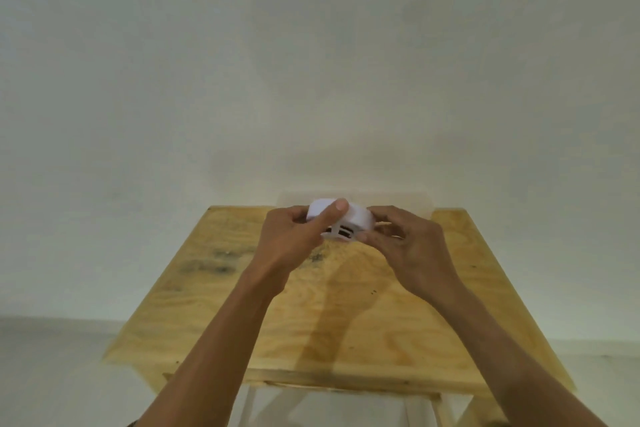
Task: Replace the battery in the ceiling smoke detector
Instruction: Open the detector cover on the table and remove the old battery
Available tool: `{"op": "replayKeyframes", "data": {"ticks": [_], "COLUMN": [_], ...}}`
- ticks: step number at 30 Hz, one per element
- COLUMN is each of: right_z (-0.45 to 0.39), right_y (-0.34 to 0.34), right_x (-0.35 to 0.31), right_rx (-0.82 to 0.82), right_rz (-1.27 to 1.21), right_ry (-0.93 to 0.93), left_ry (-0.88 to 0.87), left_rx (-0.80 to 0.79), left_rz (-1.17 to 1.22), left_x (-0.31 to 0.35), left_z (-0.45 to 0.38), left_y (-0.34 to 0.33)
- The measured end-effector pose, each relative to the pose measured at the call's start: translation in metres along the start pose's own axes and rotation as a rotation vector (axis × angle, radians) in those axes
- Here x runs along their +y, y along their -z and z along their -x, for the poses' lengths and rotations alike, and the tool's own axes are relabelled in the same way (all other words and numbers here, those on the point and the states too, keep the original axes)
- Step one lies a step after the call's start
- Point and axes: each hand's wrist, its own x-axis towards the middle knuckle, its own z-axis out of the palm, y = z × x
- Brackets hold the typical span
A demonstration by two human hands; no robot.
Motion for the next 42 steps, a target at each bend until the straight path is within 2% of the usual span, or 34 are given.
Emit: {"op": "replayKeyframes", "data": {"ticks": [3,5,8,11,19,31,39,42], "right_z": [-0.001,-0.006,-0.014,-0.014,0.001,0.025,0.022,0.009], "right_y": [-0.004,-0.003,0.001,-0.002,-0.034,-0.07,-0.063,-0.058], "right_x": [0.006,0.009,0.022,0.04,0.093,0.121,0.109,0.103], "right_rx": [-0.022,-0.091,-0.281,-0.37,-0.296,-0.153,-0.151,-0.168], "right_rz": [-0.031,-0.114,-0.322,-0.449,-0.342,-0.174,-0.235,0.017], "right_ry": [0.042,-0.074,-0.286,-0.362,-0.366,-0.348,-0.39,-0.277], "left_ry": [-0.032,-0.069,-0.066,-0.034,-0.03,-0.038,-0.085,-0.07], "left_rx": [-0.023,-0.031,-0.067,-0.126,-0.259,-0.376,-0.273,-0.222], "left_rz": [0.034,0.086,0.158,0.171,-0.091,-0.22,-0.28,-0.279], "left_x": [-0.012,-0.024,-0.045,-0.068,-0.117,-0.139,-0.135,-0.132], "left_z": [-0.008,-0.012,-0.017,-0.026,-0.048,-0.06,-0.049,-0.046], "left_y": [0.003,0.005,0.005,0.005,0.014,0.023,0.016,0.01]}}
